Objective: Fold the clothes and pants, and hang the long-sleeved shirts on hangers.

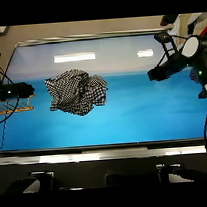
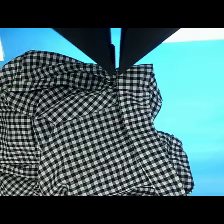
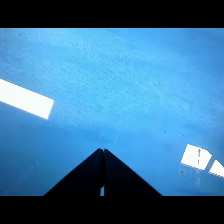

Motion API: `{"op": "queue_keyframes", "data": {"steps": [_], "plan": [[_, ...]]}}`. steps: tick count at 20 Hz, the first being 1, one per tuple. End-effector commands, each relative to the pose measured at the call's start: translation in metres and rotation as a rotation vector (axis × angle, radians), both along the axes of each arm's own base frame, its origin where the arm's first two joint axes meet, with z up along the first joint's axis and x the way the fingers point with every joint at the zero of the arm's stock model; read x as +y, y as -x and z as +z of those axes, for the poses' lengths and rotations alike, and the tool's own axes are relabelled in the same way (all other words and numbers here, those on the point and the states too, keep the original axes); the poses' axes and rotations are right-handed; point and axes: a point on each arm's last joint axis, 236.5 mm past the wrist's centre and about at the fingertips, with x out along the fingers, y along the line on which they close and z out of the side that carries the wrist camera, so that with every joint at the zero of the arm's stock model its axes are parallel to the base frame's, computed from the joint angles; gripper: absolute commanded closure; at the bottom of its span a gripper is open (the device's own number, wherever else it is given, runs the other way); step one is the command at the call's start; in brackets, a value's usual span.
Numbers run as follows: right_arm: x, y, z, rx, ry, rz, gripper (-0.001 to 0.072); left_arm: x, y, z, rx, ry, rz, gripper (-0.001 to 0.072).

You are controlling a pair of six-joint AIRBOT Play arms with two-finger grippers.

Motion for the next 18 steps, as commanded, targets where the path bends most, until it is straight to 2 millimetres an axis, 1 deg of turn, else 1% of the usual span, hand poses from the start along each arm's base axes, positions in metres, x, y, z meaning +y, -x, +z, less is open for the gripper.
{"op": "queue_keyframes", "data": {"steps": [1,2,4,5,7,8,10,12,14,16,18], "plan": [[0.001,0.0,0.0,0.001,0.0,0.003,0.0683,0.001,-0.005,-0.002,-0.007,0.0,0.005,0.0059],[0.001,0.0,0.0,0.001,0.0,0.003,0.0683,0.0,-0.006,-0.004,0.0,0.005,0.005,-0.0013],[0.001,0.0,0.0,0.001,0.0,0.003,0.0683,0.0,-0.009,-0.011,0.016,0.008,0.005,-0.0013],[0.001,0.0,0.0,0.001,0.0,0.003,0.0683,0.0,-0.015,-0.016,0.017,0.012,0.011,-0.0013],[0.001,0.0,0.0,0.001,0.0,0.003,0.0683,0.001,-0.021,-0.035,0.076,0.06,0.074,-0.0013],[0.001,0.0,0.0,0.001,0.0,0.003,0.0683,0.002,-0.023,-0.048,0.123,0.095,0.122,-0.0013],[0.001,-0.001,0.0,-0.003,0.0,0.002,0.0683,0.004,-0.027,-0.084,0.24,0.176,0.242,-0.0013],[0.001,-0.001,0.0,-0.002,0.0,0.002,0.0683,0.001,-0.027,-0.122,0.341,0.231,0.291,-0.0013],[0.001,-0.001,0.0,-0.002,0.0,0.002,0.0683,-0.006,-0.023,-0.159,0.435,0.289,0.32,-0.0013],[0.001,-0.001,0.0,-0.002,0.0,0.002,0.0683,-0.009,-0.022,-0.185,0.483,0.325,0.347,-0.0013],[0.001,-0.001,0.0,-0.003,0.0,0.002,0.0683,-0.013,-0.024,-0.204,0.508,0.353,0.368,-0.0013]]}}
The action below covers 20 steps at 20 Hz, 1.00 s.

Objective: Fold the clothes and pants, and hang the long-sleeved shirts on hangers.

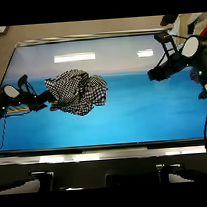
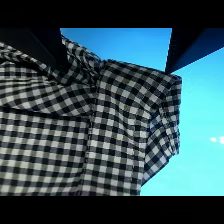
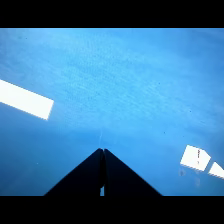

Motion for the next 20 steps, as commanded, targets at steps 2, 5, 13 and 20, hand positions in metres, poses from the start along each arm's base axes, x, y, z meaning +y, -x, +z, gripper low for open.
{"op": "queue_keyframes", "data": {"steps": [2,5,13,20], "plan": [[0.001,0.0,0.0,0.001,-0.001,0.0,0.0683,-0.011,-0.003,-0.042,0.076,0.092,0.078,-0.0013],[0.001,-0.001,0.0,-0.004,-0.01,-0.017,0.0683,-0.012,-0.006,-0.047,0.074,0.096,0.087,0.0196],[0.068,-0.02,-0.043,0.154,-0.418,-0.275,0.0155,-0.011,-0.006,-0.045,0.07,0.095,0.087,0.0685],[0.2,-0.008,-0.165,0.443,-0.63,-0.209,0.0046,-0.011,-0.007,-0.045,0.07,0.095,0.087,0.0685]]}}
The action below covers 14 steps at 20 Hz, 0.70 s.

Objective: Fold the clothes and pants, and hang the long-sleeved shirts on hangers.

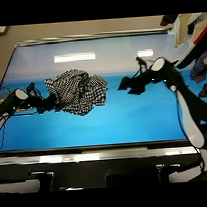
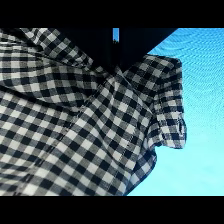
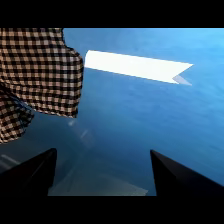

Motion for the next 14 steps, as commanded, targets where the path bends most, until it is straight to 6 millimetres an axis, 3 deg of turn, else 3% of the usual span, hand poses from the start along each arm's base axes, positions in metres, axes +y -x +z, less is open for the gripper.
{"op": "queue_keyframes", "data": {"steps": [1,3,6,10,11,12,13,14], "plan": [[0.069,0.008,-0.052,0.071,-0.088,0.017,0.0047,0.0,0.0,0.0,0.0,0.0,0.001,0.0685],[0.094,0.01,-0.067,0.095,-0.118,-0.01,0.0054,0.0,0.0,0.0,0.001,0.0,0.001,0.0685],[0.121,0.005,-0.071,0.099,-0.178,-0.072,0.0058,0.0,0.0,0.0,0.0,0.0,0.001,0.0685],[0.137,0.007,-0.064,0.132,-0.233,-0.112,0.0179,0.0,0.0,0.0,-0.001,0.0,0.001,0.0685],[0.137,0.007,-0.064,0.139,-0.235,-0.118,0.0326,0.0,0.0,0.001,-0.002,0.0,0.001,0.0685],[0.137,0.007,-0.063,0.135,-0.234,-0.114,0.0532,0.0,-0.001,0.004,-0.011,-0.001,0.001,0.0685],[0.137,0.006,-0.06,0.127,-0.236,-0.108,0.0659,0.001,-0.003,0.011,-0.028,-0.003,0.001,0.0686],[0.135,0.001,-0.052,0.107,-0.239,-0.113,0.0684,0.002,-0.007,0.021,-0.053,-0.008,0.001,0.0686]]}}
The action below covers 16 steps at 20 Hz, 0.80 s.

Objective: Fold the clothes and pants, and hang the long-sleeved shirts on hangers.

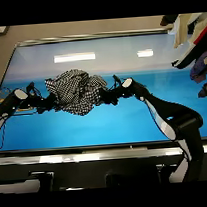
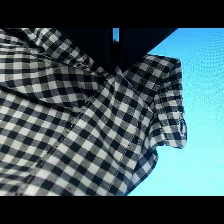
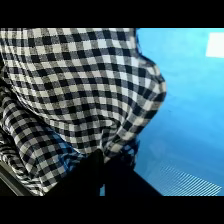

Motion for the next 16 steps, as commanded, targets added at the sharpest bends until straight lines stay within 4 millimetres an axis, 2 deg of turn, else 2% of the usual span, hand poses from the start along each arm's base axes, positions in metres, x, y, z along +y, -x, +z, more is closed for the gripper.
{"op": "queue_keyframes", "data": {"steps": [1,3,5,7,9,11,13,15,16], "plan": [[-0.003,-0.014,0.024,-0.047,-0.023,-0.032,0.0685,0.003,-0.012,0.028,-0.072,-0.009,0.001,0.0686],[-0.021,-0.032,0.067,-0.134,-0.043,-0.072,0.0685,0.005,-0.032,0.078,-0.196,-0.017,0.003,0.0687],[-0.054,-0.049,0.128,-0.258,-0.056,-0.129,0.0685,0.006,-0.053,0.149,-0.359,-0.029,0.003,0.0688],[-0.094,-0.056,0.202,-0.404,-0.07,-0.198,0.0685,0.007,-0.066,0.248,-0.577,-0.044,0.004,0.0688],[-0.133,-0.045,0.284,-0.571,-0.088,-0.257,0.0685,0.006,-0.058,0.352,-0.798,-0.059,0.004,0.0688],[-0.166,-0.012,0.366,-0.76,-0.092,-0.293,0.0685,0.004,-0.027,0.45,-1.009,-0.073,0.004,0.0688],[-0.19,0.037,0.436,-0.934,-0.084,-0.317,0.0685,0.001,0.022,0.531,-1.194,-0.087,0.004,0.0687],[-0.207,0.095,0.488,-1.093,-0.044,-0.332,0.0685,0.0,0.079,0.588,-1.343,-0.117,0.011,0.0687],[-0.213,0.125,0.507,-1.166,-0.008,-0.339,0.0684,0.001,0.107,0.606,-1.399,-0.14,0.017,0.0687]]}}
